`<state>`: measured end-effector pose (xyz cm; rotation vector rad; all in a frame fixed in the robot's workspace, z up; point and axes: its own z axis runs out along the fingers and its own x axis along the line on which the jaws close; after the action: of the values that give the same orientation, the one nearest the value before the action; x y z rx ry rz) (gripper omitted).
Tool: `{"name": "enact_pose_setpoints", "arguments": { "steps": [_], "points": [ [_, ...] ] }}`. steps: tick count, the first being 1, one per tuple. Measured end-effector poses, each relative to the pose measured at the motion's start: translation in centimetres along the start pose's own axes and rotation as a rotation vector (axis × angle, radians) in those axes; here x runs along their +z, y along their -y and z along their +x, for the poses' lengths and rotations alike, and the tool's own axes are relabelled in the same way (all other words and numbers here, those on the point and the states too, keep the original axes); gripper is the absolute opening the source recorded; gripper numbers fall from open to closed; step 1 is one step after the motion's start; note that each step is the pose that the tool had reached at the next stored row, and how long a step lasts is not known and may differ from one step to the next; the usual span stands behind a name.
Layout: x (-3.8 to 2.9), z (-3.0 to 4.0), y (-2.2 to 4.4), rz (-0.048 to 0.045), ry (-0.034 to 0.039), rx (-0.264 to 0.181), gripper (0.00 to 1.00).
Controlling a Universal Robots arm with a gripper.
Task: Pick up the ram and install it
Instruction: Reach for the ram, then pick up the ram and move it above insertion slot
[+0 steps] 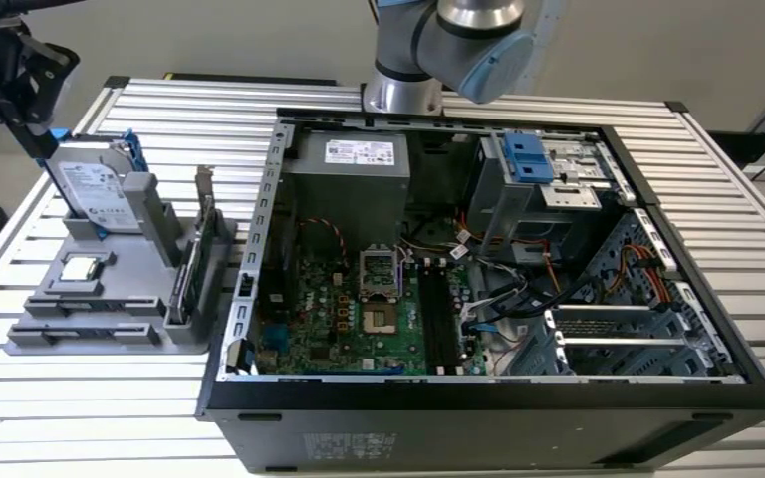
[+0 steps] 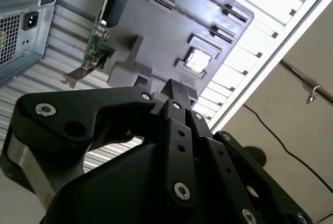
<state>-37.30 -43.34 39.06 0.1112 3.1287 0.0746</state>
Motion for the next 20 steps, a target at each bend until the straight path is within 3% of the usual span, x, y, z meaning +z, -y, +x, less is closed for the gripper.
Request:
{"name": "enact_pose_setpoints", "arguments": {
  "steps": [20],
  "points": [
    [0.15,0.93,1.18,0.0002,-0.0036,0.0,0.0]
  ]
}}
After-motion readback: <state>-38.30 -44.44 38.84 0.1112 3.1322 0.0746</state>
